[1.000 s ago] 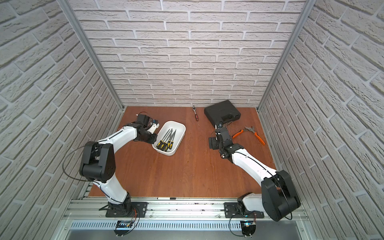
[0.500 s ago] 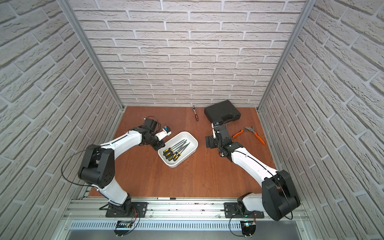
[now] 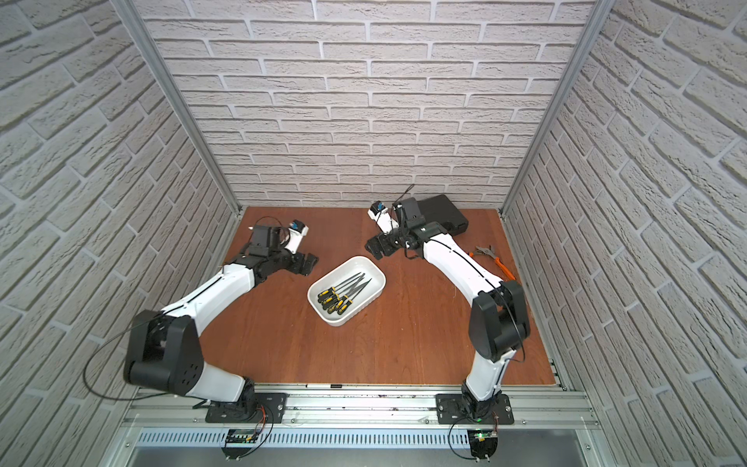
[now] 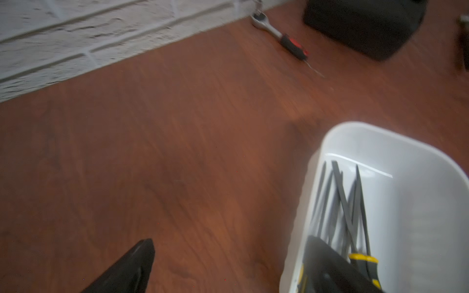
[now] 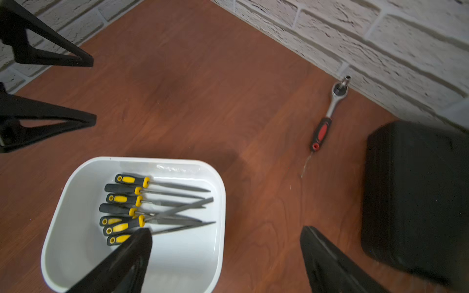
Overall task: Take the file tool out of the storage box
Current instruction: Move the storage box to the center of the board.
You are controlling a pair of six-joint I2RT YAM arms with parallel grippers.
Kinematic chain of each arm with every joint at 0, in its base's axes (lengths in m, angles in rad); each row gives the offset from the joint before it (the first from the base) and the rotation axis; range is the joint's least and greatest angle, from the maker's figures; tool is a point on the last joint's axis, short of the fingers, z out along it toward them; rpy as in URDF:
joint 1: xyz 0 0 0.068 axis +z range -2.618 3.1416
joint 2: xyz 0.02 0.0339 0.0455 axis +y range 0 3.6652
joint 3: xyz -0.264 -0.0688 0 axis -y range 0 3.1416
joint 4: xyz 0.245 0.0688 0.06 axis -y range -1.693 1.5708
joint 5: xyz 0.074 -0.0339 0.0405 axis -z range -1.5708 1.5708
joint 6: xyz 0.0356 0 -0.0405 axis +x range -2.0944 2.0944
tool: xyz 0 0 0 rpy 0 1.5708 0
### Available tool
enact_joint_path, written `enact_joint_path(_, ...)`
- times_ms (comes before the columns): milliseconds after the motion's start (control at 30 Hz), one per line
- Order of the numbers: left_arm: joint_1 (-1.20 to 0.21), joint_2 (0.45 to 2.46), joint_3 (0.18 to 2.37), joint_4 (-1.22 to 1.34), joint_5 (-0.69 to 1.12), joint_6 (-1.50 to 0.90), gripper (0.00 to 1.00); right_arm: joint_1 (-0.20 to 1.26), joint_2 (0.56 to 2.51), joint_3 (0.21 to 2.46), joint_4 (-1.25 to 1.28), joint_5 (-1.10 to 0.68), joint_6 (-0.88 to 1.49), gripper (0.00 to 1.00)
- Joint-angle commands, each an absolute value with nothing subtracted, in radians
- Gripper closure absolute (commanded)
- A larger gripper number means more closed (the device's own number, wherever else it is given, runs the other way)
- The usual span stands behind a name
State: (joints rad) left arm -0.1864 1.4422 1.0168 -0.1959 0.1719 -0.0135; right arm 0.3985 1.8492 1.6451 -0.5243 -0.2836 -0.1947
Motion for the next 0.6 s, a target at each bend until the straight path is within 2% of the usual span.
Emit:
enact_joint_path(0,-0.149,1.381,0.996,-0.182,0.092,-0.226,0.01,0.463,1.967,1.777,-0.664,-0.302,-0.381,0.02)
enact_joint_path(67,-0.141,1.348,0.981,-0.233,0.118,-0.224,0.01,0.508,2.033,1.795,-0.608,-0.279,-0.469,0.01)
enact_joint_path(200,-0.14,1.27,0.892,-0.237,0.103,-0.24,0.02,0.544,2.113,1.847,-0.522,-0.358,-0.538,0.01)
enact_joint_path(367,-0.133,1.201,0.802,-0.232,0.093,-0.275,0.01,0.59,2.232,2.007,-0.62,-0.39,-0.635,0.02)
enact_joint_path(567,-0.127,1.179,0.76,-0.237,0.074,-0.298,0.01,0.627,2.297,2.061,-0.675,-0.372,-0.71,0.02)
